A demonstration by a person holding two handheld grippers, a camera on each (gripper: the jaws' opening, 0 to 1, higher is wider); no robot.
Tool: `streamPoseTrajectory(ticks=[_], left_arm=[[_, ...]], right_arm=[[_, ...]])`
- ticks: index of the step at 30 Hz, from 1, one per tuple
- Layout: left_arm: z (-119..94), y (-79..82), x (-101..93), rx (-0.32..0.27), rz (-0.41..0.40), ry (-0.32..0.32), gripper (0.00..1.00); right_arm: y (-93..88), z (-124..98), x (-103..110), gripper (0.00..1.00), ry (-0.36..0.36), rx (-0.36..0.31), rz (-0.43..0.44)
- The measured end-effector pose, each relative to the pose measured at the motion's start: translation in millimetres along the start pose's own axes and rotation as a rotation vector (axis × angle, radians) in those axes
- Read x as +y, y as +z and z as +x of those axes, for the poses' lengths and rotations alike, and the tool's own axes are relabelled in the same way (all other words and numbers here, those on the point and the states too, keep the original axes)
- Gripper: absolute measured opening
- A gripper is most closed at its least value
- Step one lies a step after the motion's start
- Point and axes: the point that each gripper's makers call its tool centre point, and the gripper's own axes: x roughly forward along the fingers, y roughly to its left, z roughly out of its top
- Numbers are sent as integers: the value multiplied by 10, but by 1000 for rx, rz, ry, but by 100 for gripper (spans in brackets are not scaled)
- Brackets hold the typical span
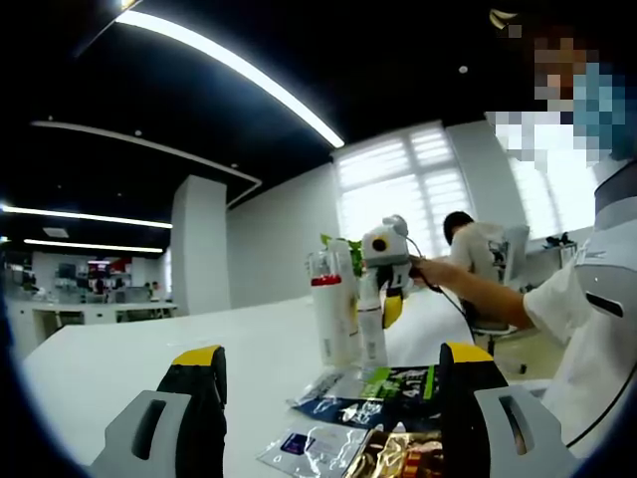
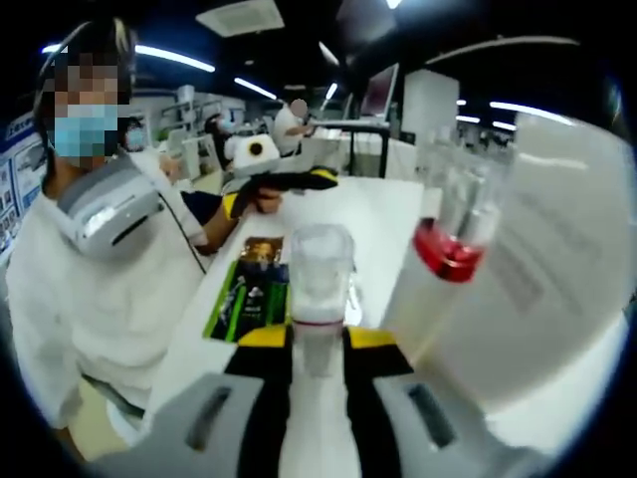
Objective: Arrange the skincare products in the storage area until every visible bottle or jar stands upright without overlapping.
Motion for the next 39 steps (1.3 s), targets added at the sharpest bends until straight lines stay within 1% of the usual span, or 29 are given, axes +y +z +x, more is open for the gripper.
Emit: streamPoseTrajectory(ticks=[1,2,4,10,14,18,21,25,29,34,39], left_arm=[[0,1,1,0,0,0,90],[-1,2,2,-1,-1,0,90],[-1,0,2,0,0,0,90],[1,1,-2,0,-3,-3,90],[2,-2,-6,2,-1,-2,90],[2,-1,-4,1,-2,-2,90],[2,-1,-7,1,-1,-3,90],[2,-3,-7,3,0,-3,90],[2,-2,-7,2,0,-2,90],[2,-2,-7,3,0,-2,90],[4,-3,-6,3,0,-1,90]], right_arm=[[-19,6,1,19,1,11,-10],[-67,9,3,19,1,41,-20],[-129,31,37,19,10,76,-34],[-107,-25,40,19,17,48,-24],[-106,-30,72,18,14,54,-38],[-116,-80,54,18,1,67,-48],[-121,-123,32,18,-2,56,-35],[-108,-178,58,17,-4,45,-33],[-100,-267,85,16,-7,37,-30],[-146,-364,108,14,-20,47,-34],[-164,-522,70,14,-59,30,-26]])
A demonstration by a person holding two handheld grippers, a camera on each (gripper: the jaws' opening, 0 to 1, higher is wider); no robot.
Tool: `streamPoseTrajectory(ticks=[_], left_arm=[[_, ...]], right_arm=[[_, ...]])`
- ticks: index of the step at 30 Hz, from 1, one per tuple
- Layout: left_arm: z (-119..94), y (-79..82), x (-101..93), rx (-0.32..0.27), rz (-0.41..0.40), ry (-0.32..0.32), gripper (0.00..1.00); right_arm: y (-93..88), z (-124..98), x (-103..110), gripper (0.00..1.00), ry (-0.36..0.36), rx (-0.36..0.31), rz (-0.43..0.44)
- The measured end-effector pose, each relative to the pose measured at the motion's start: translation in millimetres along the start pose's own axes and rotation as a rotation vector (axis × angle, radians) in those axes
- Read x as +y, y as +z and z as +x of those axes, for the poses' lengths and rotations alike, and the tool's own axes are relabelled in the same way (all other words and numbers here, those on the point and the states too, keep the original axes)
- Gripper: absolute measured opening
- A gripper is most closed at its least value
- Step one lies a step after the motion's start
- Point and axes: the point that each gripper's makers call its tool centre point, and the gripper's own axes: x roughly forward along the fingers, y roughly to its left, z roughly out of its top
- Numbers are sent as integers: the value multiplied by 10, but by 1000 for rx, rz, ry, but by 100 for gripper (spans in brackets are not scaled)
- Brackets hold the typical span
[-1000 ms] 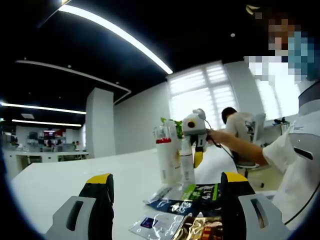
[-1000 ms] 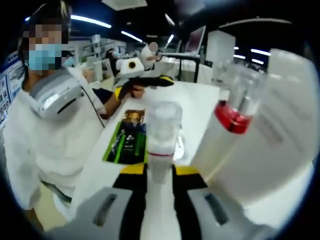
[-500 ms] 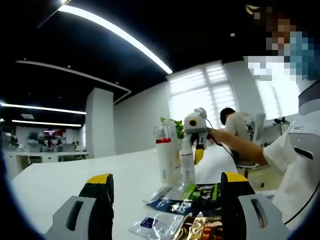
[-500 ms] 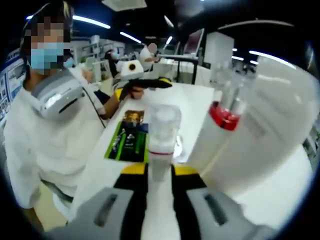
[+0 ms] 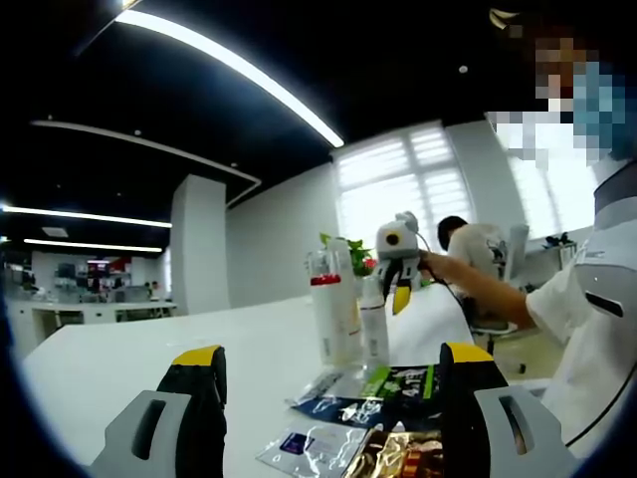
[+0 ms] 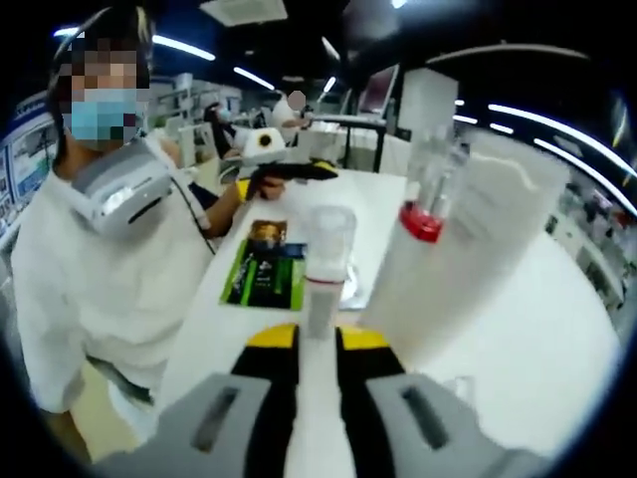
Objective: Arrange the skincare products in the storage area until every visible bottle or jar stands upright without overlapping.
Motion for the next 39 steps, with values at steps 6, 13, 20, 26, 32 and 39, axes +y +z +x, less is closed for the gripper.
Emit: streamPoseTrajectory(ticks=[6,13,20,26,32,39], left_arm=[[0,2,0,-1,-2,0,90],[3,4,-6,-1,-3,0,90],[1,3,-3,-1,-4,1,90],[-2,3,0,-2,-7,1,90],[-3,1,-1,-2,-7,1,90],[-4,-2,8,-1,-11,3,90]], right_arm=[[-46,-210,-112,14,-55,-18,18],[-125,-425,-263,15,-122,-58,64],[-242,-585,-572,38,-265,-89,74],[-428,-666,-661,39,-271,-96,132],[-638,-745,-744,44,-305,-70,173],[-842,-780,-838,51,-326,-52,205]])
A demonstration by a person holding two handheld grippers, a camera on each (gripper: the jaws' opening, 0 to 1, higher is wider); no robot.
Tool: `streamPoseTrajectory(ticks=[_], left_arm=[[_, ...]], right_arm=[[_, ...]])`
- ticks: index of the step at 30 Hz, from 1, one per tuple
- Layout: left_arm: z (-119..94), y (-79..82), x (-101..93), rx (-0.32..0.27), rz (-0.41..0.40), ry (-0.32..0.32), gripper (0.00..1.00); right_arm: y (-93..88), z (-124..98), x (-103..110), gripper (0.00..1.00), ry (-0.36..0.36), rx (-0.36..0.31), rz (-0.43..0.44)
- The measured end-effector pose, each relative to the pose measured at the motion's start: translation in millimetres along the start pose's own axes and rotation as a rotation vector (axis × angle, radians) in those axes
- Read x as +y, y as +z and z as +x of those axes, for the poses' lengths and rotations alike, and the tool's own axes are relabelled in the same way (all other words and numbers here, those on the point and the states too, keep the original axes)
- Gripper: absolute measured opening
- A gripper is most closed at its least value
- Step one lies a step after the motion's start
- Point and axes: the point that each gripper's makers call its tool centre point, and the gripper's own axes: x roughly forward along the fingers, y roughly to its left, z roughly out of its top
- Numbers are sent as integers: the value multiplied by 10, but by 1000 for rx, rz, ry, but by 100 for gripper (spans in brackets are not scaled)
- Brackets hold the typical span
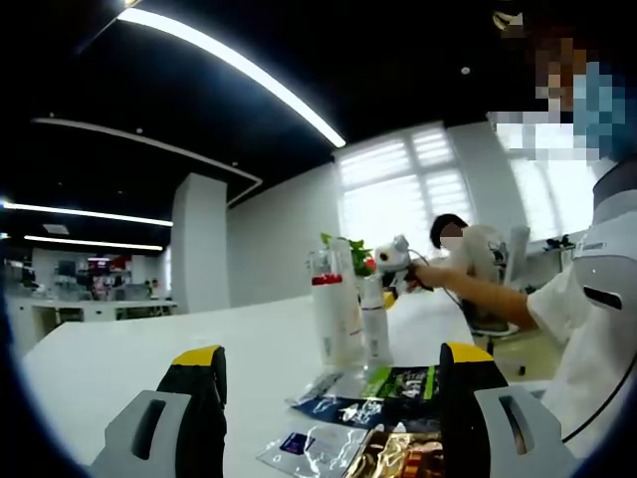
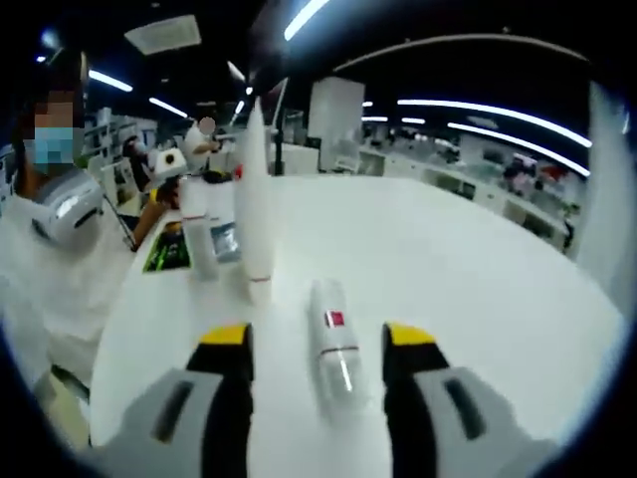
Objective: Arrange the skincare products in the storage area until every visible bottle or jar stands upright without overlapping.
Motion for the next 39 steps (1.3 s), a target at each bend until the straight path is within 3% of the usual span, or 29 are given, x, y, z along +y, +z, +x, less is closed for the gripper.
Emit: streamPoseTrajectory(ticks=[6,10,23,32,39], left_arm=[[-1,-3,0,2,2,-1,90],[-1,-6,-3,4,5,-3,90],[-4,-3,4,4,5,-2,90],[-1,-7,-3,6,8,-4,90],[6,-25,-16,14,14,-9,90]], right_arm=[[-173,38,-31,51,3,27,34],[-171,19,-61,52,0,6,45],[-314,15,-136,50,-19,23,74],[-382,116,-28,40,41,21,108],[-410,117,-27,32,42,23,103]])
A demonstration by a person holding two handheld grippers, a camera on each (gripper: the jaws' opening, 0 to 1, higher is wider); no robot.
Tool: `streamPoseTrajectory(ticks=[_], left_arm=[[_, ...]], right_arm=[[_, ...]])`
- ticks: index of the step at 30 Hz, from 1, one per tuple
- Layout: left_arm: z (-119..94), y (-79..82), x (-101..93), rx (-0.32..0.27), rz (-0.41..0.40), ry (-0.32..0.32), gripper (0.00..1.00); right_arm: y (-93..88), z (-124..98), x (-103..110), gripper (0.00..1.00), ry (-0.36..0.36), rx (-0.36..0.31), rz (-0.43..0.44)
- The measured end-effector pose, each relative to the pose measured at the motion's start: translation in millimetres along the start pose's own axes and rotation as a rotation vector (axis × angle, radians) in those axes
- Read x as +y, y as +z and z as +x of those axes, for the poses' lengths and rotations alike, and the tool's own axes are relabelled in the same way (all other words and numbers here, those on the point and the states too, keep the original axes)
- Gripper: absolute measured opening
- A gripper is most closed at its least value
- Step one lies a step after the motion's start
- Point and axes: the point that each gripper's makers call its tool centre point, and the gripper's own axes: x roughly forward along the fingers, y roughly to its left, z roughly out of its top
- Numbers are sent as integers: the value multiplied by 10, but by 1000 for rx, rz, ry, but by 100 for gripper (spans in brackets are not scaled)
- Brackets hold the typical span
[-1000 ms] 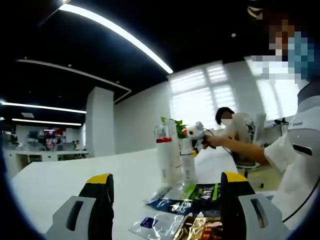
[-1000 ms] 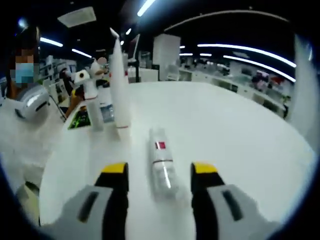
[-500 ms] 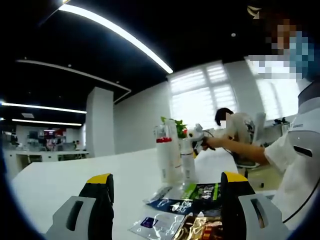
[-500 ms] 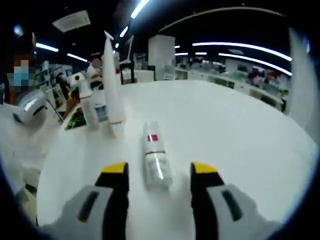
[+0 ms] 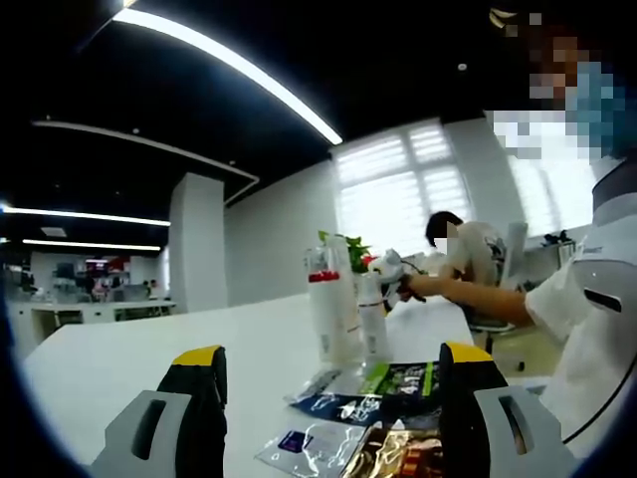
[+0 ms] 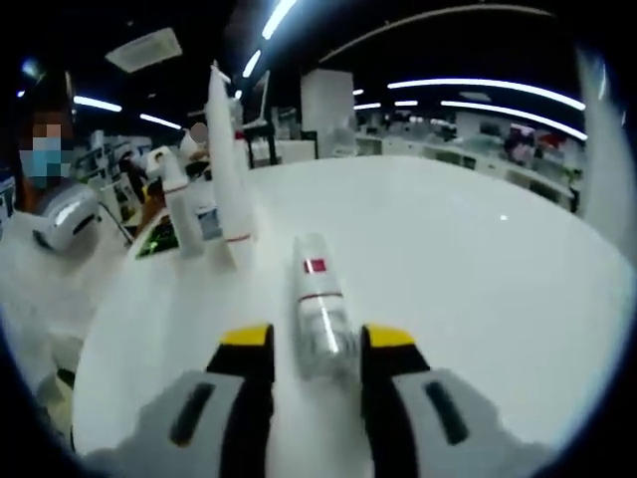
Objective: Arrange the skincare products in the storage area until every visible bottle or jar stands upright without overlapping.
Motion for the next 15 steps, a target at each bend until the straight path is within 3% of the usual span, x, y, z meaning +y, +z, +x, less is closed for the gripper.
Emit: streamPoseTrajectory(ticks=[6,11,15], left_arm=[[4,-4,-3,2,1,0,90],[3,-4,0,1,1,0,90],[4,-7,-1,3,3,0,90]], right_arm=[[-13,-32,-68,32,-24,1,-3],[-16,-35,-31,21,-8,1,-8],[-36,-25,-38,21,-25,5,-4]])
